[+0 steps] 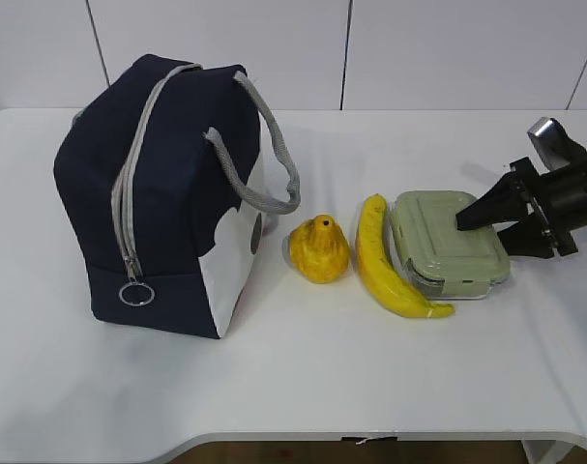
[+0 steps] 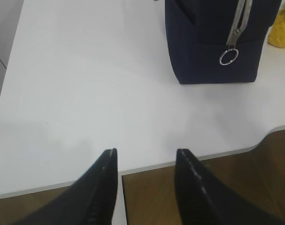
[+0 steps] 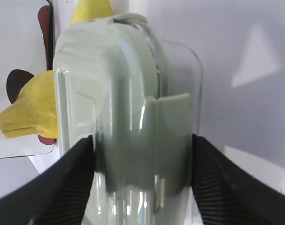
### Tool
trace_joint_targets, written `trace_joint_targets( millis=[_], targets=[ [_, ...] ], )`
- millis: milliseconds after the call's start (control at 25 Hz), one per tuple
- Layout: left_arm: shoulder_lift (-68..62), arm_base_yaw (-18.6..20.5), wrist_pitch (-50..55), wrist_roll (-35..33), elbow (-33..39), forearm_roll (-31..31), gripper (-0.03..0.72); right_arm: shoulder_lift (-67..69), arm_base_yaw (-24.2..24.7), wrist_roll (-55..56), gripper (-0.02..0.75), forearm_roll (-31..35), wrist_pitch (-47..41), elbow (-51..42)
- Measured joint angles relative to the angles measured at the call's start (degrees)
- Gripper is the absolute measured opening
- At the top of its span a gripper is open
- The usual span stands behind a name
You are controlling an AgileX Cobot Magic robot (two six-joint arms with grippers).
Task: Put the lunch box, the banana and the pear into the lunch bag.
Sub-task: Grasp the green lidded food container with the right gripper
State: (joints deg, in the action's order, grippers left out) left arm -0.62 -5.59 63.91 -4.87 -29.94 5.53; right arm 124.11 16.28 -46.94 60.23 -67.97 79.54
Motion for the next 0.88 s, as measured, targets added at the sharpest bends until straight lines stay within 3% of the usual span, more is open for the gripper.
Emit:
trace_joint_targets(
  millis=[880],
  targets=[
    [0.0,0.0,0.0,0.0,0.0,0.0,0.308,0.0,0.0,0.8,0.461,-0.3,-0.1,0.0]
  ],
)
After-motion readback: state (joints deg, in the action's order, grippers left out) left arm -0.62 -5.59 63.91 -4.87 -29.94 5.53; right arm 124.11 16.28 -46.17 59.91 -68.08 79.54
